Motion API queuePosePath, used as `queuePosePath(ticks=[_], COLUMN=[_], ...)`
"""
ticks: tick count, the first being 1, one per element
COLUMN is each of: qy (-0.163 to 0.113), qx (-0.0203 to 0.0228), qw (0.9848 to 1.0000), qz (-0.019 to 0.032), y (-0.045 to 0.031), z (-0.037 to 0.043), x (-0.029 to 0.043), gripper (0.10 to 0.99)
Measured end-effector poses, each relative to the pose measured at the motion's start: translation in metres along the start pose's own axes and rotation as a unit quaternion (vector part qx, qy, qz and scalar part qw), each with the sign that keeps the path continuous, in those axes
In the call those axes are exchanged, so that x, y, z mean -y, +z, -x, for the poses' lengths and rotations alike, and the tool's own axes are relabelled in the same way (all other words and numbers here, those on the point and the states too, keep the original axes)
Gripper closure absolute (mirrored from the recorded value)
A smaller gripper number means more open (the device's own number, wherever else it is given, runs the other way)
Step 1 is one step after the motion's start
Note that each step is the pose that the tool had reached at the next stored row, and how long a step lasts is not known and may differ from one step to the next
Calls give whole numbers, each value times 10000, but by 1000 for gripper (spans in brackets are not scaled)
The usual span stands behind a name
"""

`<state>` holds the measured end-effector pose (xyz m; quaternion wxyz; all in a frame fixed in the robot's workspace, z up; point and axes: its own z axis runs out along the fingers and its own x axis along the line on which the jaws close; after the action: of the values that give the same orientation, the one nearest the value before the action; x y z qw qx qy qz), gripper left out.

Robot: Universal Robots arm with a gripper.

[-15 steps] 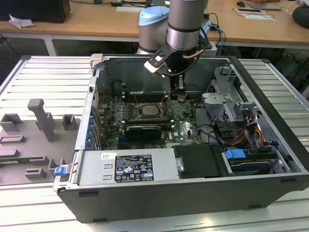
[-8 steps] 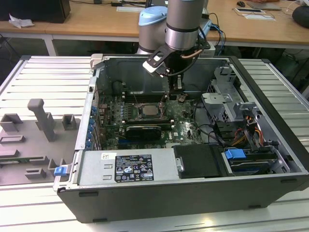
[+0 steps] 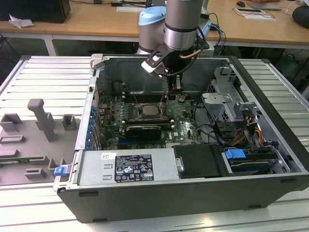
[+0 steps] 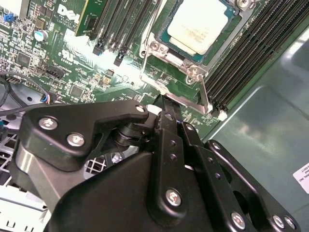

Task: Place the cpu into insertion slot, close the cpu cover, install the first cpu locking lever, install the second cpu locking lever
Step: 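Close the cpu cover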

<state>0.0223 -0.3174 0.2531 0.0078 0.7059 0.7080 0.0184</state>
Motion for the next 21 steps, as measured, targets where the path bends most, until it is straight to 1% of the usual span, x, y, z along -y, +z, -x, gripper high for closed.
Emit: queuePosePath(ticks=[18, 21], qy=[0, 0], qx=[0, 0], qw=[10000, 10000], qz=[0, 0], y=[0, 0], z=[0, 0], x=[62, 86], gripper=[976, 976])
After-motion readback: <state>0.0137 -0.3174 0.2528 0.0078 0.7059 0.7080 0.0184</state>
